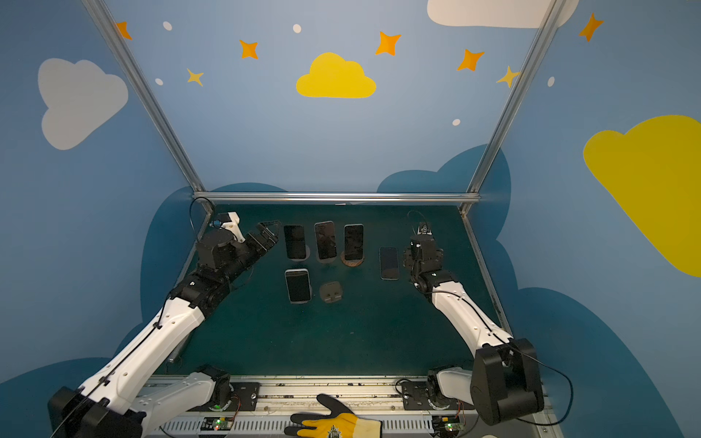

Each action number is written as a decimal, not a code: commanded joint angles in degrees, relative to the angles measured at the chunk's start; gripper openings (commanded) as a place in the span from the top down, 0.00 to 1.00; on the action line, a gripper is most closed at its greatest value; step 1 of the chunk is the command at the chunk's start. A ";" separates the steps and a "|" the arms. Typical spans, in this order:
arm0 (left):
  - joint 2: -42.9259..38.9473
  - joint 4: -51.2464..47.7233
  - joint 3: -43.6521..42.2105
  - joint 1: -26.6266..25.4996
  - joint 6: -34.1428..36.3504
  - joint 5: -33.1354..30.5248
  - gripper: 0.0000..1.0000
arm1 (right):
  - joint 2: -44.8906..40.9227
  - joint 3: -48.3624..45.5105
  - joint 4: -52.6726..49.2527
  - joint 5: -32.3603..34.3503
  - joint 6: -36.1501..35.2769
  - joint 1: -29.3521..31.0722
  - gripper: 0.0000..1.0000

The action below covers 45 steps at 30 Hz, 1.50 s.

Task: Remove the phone from the phone stand
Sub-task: 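Lower the dark phone flat beside the light-blue phone and open the right gripper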

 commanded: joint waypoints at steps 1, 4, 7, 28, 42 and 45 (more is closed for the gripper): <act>-0.33 1.40 -0.08 -0.02 -0.14 1.64 0.00 | 1.95 4.26 -1.53 -4.41 -0.84 -0.73 0.40; -0.57 1.58 -0.34 0.04 -0.04 1.34 0.00 | 4.22 5.34 -1.44 -5.67 -0.19 -1.27 0.40; -0.35 1.51 -0.59 0.03 -0.04 0.71 0.00 | 7.26 7.89 -2.92 -7.95 0.69 -2.39 0.40; -0.47 0.62 -0.39 -0.29 -1.09 0.59 0.00 | 23.61 26.48 -18.26 -23.01 -2.91 -9.94 0.39; 1.45 1.18 -0.41 -0.29 -1.13 1.96 0.00 | 49.83 57.72 -50.37 -24.54 -0.24 -10.92 0.41; 1.79 1.36 -0.40 -0.28 -1.11 2.34 0.00 | 50.49 58.21 -49.91 -24.33 -0.06 -11.09 0.41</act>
